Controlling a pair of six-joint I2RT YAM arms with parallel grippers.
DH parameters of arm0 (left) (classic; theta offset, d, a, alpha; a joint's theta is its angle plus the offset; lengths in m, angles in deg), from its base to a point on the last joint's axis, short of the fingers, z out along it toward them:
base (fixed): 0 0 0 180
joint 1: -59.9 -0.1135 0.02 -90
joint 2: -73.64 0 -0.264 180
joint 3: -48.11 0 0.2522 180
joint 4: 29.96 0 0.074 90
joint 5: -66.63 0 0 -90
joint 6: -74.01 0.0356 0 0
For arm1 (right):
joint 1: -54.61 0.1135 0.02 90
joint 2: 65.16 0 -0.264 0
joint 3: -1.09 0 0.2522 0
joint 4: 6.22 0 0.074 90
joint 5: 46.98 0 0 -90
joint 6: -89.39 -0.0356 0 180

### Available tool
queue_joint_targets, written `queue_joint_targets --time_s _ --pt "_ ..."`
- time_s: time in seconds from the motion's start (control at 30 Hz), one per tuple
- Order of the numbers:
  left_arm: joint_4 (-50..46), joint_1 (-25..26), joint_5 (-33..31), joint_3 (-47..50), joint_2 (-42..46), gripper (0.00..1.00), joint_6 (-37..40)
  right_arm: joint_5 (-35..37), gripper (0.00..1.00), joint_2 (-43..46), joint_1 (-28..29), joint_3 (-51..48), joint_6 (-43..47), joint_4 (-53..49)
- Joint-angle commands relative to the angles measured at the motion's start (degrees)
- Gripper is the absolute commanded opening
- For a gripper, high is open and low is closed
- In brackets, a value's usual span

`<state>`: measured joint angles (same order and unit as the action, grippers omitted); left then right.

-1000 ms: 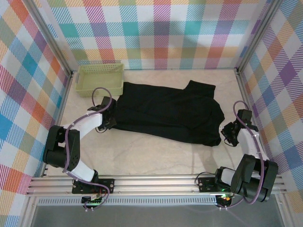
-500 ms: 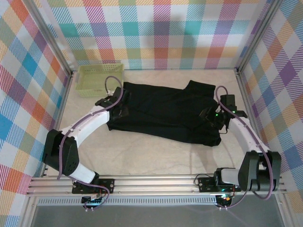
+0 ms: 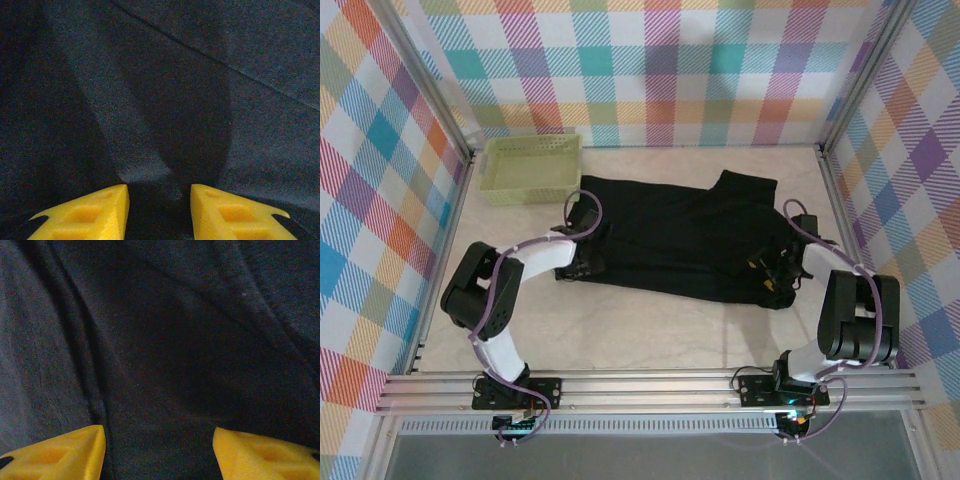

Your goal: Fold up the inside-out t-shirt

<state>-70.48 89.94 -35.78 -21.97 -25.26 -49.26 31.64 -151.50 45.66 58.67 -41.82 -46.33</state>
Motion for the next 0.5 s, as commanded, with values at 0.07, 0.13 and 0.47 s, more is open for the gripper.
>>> queue_joint_targets --time_s 0.07,0.13,0.47 --pt "-4.9 9.6 1.3 9.8 7.6 0.39 -11.0 10.7 0.63 2.8 -7.4 -2.4 0.5 -4.0" --pt "-3.6 13.6 3.1 12.3 10.3 0.40 -14.2 12.5 0.63 5.1 -8.8 -2.1 0.6 -5.4" --pt "-10.1 10.6 -5.6 -5.1 15.6 0.62 -7.6 13.2 0.66 11.9 -4.4 9.7 5.5 -7.3"
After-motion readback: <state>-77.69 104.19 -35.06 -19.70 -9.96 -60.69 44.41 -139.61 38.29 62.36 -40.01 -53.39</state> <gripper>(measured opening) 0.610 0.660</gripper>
